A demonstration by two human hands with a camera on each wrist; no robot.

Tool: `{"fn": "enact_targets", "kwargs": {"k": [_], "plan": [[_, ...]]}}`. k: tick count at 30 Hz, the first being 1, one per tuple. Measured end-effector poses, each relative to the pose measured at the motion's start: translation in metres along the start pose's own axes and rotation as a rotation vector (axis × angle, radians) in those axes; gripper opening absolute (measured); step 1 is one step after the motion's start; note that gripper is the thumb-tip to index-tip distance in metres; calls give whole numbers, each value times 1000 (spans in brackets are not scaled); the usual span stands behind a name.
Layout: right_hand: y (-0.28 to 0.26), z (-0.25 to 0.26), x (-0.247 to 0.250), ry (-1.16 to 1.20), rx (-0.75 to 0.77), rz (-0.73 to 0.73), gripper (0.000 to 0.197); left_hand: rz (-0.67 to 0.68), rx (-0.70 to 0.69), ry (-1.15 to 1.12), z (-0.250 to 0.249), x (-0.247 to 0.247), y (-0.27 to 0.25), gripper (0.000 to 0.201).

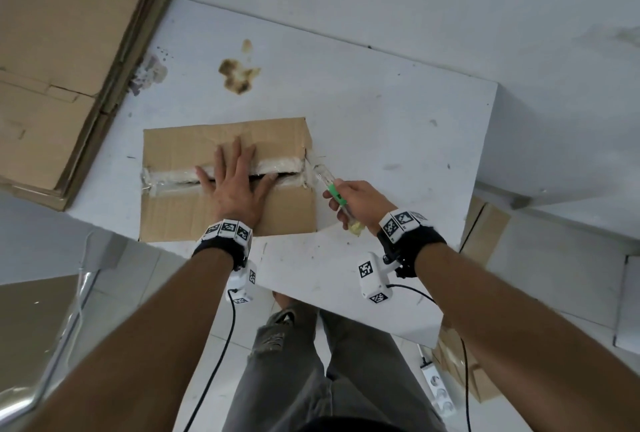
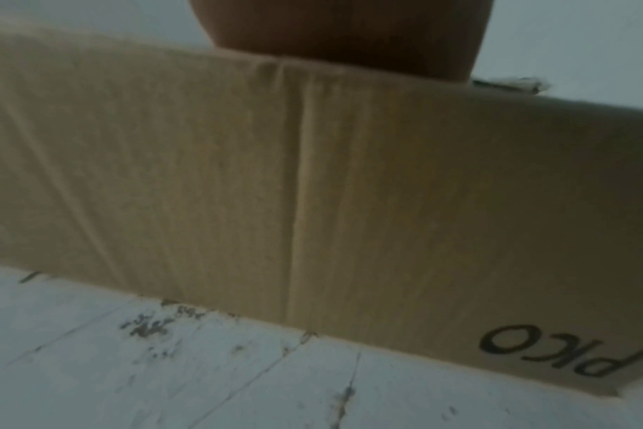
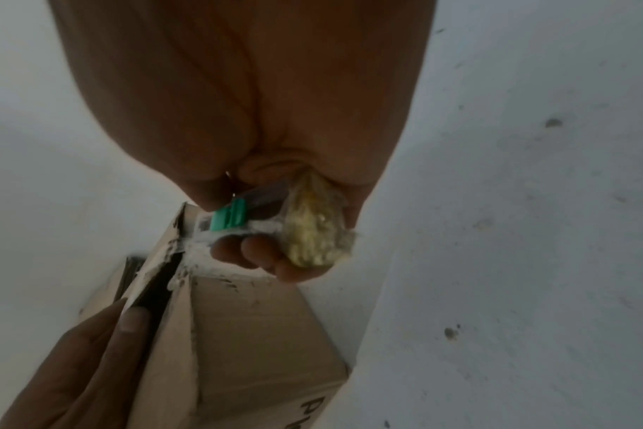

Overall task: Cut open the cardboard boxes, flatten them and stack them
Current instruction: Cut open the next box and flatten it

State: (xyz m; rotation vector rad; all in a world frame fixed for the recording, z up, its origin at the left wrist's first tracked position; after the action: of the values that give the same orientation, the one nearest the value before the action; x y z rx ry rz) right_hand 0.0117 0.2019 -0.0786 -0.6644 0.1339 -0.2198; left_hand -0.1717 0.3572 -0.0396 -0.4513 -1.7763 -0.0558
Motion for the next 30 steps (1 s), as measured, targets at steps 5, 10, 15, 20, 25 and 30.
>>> {"fn": "enact_targets", "kwargs": {"k": [5,10,15,20,25,30], "plan": [[-8,28,12,-218,27,4,42,-6,4,-14,2,-1,1,70],[-43,10,-6,-695,-2,278,47,-19,16,-134,-7,7,17,68],[-43,19,47,-564,111,-26,34,83,-61,-147,-2,9,15,64],[-39,31,56,-470,223,-103,23,-66,-324,-35,-43,22,-14,49],[-33,28,55,-498,235,-203,21,-3,-148,37,-54,-11,-6,69],[-48,78,50,-828,477,-294,18,-107,-203,-189,-46,42,0,60]]}}
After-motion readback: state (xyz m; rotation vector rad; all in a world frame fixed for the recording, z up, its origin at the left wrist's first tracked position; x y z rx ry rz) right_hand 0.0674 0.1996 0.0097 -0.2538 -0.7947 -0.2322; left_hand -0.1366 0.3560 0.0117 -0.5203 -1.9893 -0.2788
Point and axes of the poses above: each hand's wrist, its own y-axis towards the middle knuckle, its own x-axis out of the back of the hand, z = x × y, the point moved 10 cm from there along y, towards the middle knuckle, and after that the axes turned 5 degrees about x, right-handed, at the moved point
